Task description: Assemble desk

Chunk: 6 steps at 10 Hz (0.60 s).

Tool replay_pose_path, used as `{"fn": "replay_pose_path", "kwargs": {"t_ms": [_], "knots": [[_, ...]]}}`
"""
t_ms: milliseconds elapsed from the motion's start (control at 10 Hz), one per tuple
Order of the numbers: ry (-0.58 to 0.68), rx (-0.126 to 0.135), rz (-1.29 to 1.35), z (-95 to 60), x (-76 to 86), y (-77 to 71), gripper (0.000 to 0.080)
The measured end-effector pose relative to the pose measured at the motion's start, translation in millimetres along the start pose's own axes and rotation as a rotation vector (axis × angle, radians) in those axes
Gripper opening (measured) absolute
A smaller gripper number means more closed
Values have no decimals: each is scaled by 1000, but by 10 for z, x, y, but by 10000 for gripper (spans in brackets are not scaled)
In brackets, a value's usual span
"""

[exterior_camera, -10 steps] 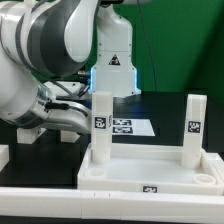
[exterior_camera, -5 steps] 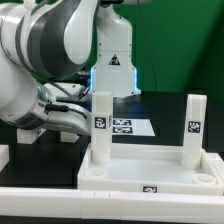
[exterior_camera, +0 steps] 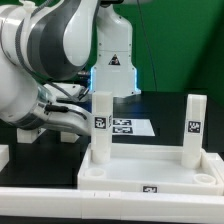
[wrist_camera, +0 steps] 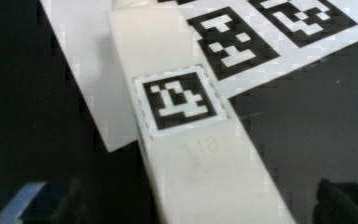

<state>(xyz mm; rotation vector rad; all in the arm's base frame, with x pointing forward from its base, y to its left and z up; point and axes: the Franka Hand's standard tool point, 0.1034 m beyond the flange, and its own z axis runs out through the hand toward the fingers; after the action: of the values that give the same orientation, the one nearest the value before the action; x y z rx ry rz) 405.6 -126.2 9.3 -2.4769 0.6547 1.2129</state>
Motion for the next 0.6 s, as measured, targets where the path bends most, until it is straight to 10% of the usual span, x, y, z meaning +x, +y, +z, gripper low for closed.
{"fn": "replay_pose_path", "kwargs": {"t_ms": [300,600], "knots": [[0,0,0,0,0,-2,288],[0,0,0,-1,0,-1,288]]}}
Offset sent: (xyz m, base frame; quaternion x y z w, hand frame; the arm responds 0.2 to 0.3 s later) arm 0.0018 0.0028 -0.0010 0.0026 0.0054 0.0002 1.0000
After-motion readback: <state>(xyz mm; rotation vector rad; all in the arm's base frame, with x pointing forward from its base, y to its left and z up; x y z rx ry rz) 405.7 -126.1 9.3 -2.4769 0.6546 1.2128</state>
